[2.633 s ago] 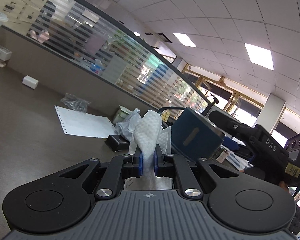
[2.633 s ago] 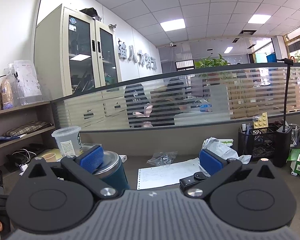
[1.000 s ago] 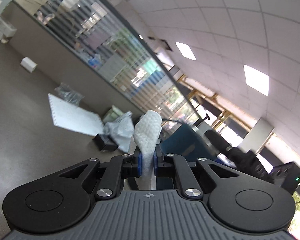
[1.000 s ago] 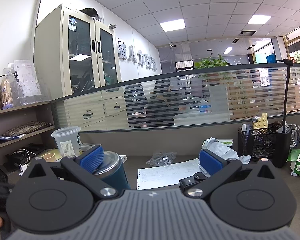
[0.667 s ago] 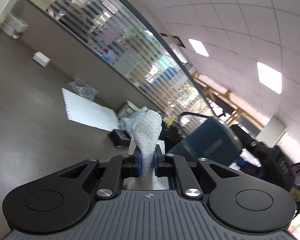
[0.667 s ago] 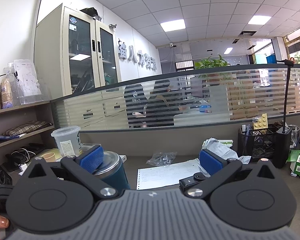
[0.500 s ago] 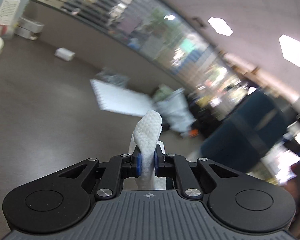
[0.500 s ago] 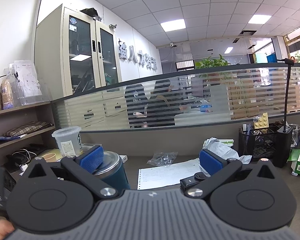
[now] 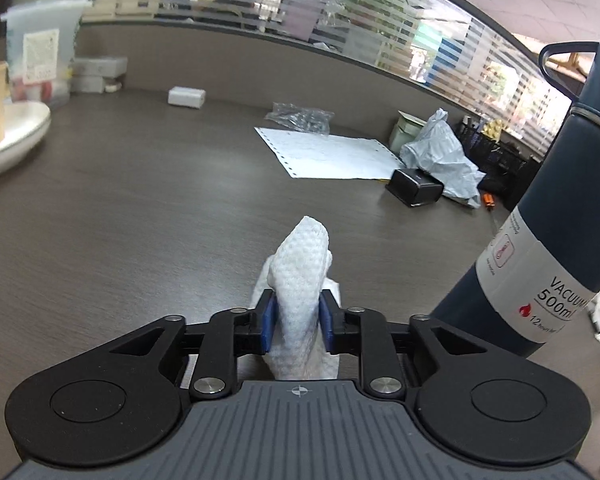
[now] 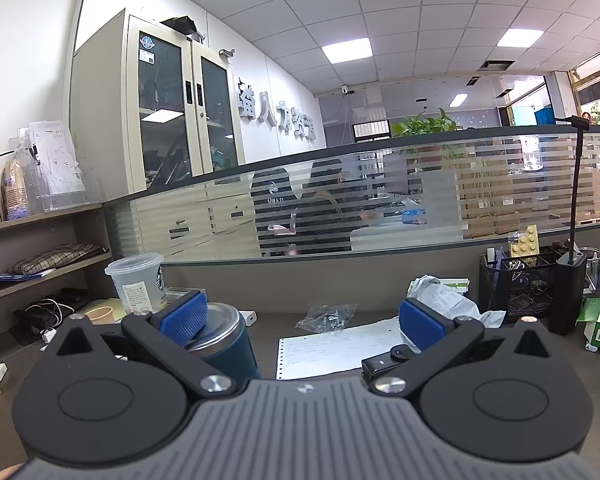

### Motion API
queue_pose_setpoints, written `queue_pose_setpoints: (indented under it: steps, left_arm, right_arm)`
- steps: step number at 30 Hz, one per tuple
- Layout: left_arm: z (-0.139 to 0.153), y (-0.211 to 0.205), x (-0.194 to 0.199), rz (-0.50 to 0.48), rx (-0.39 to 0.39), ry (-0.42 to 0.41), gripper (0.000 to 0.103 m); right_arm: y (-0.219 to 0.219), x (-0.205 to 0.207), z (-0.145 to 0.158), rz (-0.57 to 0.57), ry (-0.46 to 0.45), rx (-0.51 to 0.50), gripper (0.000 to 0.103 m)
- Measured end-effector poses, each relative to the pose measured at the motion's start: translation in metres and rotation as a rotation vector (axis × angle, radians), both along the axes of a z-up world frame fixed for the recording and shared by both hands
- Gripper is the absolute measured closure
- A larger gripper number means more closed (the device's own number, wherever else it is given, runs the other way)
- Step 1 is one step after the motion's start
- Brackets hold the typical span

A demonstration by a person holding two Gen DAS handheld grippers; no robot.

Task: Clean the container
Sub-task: 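Lower the left gripper and open it to regrip the wipe, then close the left gripper on the wipe's center and lift it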

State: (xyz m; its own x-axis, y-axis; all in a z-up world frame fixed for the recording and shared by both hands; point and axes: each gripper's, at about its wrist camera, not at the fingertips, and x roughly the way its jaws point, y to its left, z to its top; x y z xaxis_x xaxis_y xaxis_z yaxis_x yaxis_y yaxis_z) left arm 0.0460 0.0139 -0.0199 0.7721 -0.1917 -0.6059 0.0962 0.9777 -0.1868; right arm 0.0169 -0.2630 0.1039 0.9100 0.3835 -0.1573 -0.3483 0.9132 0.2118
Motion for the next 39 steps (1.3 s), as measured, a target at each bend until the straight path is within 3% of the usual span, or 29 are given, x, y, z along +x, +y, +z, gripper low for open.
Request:
queue_pose_setpoints:
  steps: [3,8,11,22,29,39]
  left_arm:
    - [0.006,0.001,-0.004,0.006,0.038,-0.031,0.049]
    - [0.015,-0.001,-0.010,0.007,0.091,-0.064,0.049]
    - [0.019,-0.003,-0.012,0.002,0.123,-0.078,0.044]
    - [0.023,0.008,-0.007,-0.063,0.101,-0.027,0.042]
    - [0.014,-0.004,-0.001,-0.096,0.269,0.021,0.042]
    - [-0.004,-0.002,0.009,-0.120,0.259,0.098,0.042]
  right_arm:
    - [0.000,0.000,0.000,0.002,0.000,0.001,0.000]
    - [0.000,0.001,0.001,0.005,0.000,0.003,0.000]
    - [0.000,0.002,0.001,0.007,0.001,0.005,0.000]
    - [-0.001,0.002,0.000,0.012,0.002,0.010,0.000]
    - [-0.002,0.002,-0.002,0.015,0.003,0.018,0.000]
    - [-0.005,0.004,-0.003,0.016,0.003,0.026,0.000]
